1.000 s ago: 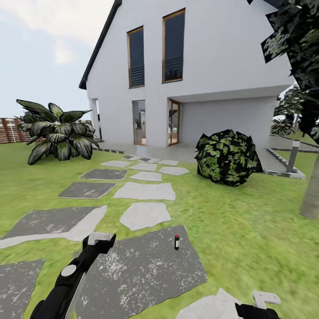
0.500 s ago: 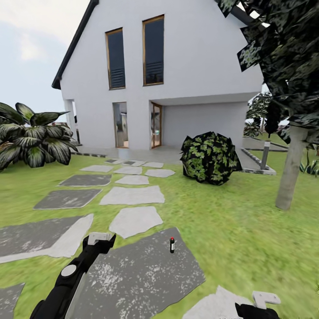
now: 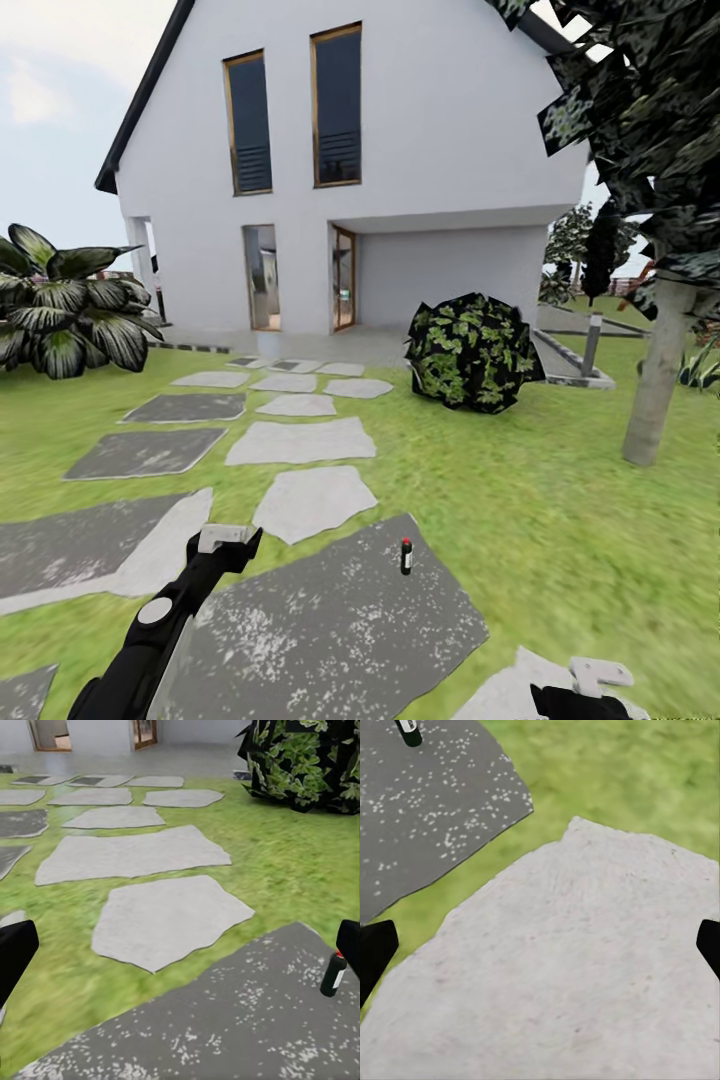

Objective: Pick up the pesticide atomizer in the garden and spray insectifuge to fully cover both potted plants in the garden.

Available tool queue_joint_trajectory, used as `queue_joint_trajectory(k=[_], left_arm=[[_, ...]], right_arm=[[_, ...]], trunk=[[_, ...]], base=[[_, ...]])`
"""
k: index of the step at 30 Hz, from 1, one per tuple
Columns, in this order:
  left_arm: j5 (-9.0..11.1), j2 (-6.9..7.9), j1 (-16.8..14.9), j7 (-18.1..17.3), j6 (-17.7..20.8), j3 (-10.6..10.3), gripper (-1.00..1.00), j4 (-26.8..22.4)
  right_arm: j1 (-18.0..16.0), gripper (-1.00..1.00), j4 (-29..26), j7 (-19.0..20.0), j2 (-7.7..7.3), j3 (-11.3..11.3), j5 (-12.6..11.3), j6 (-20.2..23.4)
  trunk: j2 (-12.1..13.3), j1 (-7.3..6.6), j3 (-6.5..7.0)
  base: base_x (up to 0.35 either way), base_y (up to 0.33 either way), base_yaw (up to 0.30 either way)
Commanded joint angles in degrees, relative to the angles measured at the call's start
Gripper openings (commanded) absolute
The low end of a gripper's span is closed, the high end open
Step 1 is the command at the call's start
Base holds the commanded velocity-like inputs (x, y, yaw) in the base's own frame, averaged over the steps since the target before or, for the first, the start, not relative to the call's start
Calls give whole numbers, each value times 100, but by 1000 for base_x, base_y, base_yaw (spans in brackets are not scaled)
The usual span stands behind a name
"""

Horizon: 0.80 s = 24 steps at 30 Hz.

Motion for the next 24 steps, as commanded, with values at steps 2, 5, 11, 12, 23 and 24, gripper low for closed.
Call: queue_joint_trajectory(k=[2,5,11,12,23,24], left_arm=[[-46,-2,-2,-38,23,15,100,-9],[-46,-2,-2,-38,23,15,100,-9],[-46,-3,-2,-38,19,15,100,-9],[-46,-3,-2,-38,18,15,100,-9],[-46,-4,-2,-38,7,-5,100,-9],[-46,-7,-2,-38,6,-7,100,-9]], right_arm=[[-3,100,-10,2,0,-4,-38,31],[-5,100,-10,2,0,-4,-45,31],[-3,100,-10,2,0,-4,-68,32],[-3,100,-10,2,0,-4,-70,32],[-3,100,-10,2,-6,-4,-75,32],[-3,100,-10,2,-5,-4,-75,32]], trunk=[[-3,0,-18],[-3,0,-36],[-3,0,-73],[-3,0,-80],[-3,0,-150],[-3,0,-156]], base=[[90,313,-187],[90,313,-209],[91,313,-221],[91,313,-223],[53,169,-224],[3,9,-224]])
